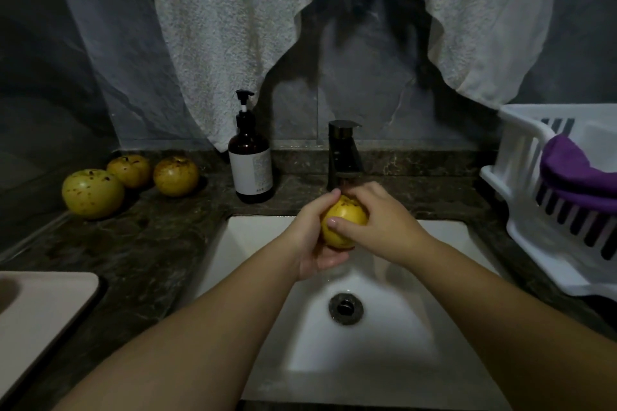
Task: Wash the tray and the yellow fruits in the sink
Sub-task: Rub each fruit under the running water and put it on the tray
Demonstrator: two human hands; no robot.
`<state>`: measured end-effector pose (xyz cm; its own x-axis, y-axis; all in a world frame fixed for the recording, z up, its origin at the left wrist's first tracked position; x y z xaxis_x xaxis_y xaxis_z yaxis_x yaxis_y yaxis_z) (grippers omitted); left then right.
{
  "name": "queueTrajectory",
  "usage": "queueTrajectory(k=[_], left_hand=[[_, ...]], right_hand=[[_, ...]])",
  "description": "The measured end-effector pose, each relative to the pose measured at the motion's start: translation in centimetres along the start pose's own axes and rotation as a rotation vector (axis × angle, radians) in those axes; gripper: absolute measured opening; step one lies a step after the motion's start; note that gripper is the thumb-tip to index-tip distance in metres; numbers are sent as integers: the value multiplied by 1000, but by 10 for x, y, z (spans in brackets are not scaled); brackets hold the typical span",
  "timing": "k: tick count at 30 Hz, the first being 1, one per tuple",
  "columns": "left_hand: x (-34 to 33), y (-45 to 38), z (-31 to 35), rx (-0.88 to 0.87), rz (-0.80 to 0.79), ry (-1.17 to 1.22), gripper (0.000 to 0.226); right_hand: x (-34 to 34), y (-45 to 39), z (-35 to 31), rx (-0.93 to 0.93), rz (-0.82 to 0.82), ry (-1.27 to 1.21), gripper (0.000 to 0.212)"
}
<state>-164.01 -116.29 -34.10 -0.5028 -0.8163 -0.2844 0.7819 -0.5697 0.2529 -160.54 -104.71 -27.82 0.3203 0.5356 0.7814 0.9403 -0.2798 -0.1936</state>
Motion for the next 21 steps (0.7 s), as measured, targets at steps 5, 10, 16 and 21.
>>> queueTrajectory(k=[5,10,16,21], left_hand=[[3,-4,1,-35,41,118,54],[1,-4,4,-64,5,127,44],[4,-5,6,-108,42,77,48],[4,-6,6,-131,16,55,50]], right_hand=[[6,2,4,89,-33,-93,57],[10,4,-2,141,-3,-80,44],[7,4,-1,149,-25,-75,42],[9,0,2,113,0,-79,41]])
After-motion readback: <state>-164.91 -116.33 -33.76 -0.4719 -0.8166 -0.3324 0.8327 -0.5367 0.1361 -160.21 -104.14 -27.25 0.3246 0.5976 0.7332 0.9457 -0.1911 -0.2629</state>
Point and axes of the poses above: each hand's wrist, its own y-axis away from the middle knuckle, its own x-axis out of the back of the hand, z = x × y, the point moved 8 cm from there along -y, towards the middle knuckle, and after that the axes turned 11 degrees about -x, right-handed, at the moved point
